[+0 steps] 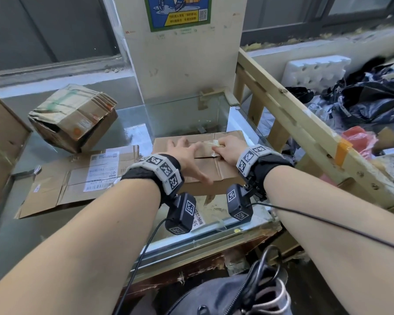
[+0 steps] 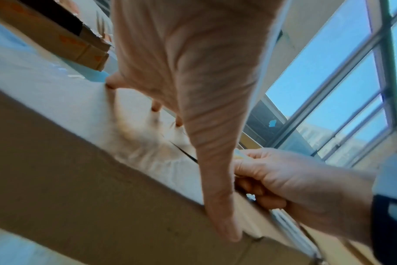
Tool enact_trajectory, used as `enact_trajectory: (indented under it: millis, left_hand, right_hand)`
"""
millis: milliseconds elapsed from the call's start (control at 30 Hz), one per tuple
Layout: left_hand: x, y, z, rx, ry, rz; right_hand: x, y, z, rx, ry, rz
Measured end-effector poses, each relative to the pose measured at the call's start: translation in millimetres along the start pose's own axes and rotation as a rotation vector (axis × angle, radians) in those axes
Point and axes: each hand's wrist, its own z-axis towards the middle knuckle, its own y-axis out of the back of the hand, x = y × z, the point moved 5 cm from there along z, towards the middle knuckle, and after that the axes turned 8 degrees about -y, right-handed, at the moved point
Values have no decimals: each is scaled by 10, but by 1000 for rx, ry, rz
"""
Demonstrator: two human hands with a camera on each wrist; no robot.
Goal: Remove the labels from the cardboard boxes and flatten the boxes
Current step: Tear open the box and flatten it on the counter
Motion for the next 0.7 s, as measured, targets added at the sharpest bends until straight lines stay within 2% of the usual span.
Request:
enact_trajectory:
  millis: [67,233,700]
  left_hand:
    - [-34,34,8,-4,19,32]
    - [5,-10,33,91,84,-10]
    - [71,-72,119,133,88,-18]
  right_hand:
    - [-4,16,-24,0,-1,70]
    - [-63,-5,7,10,1,221]
    - [-162,76,-18,26,2,590]
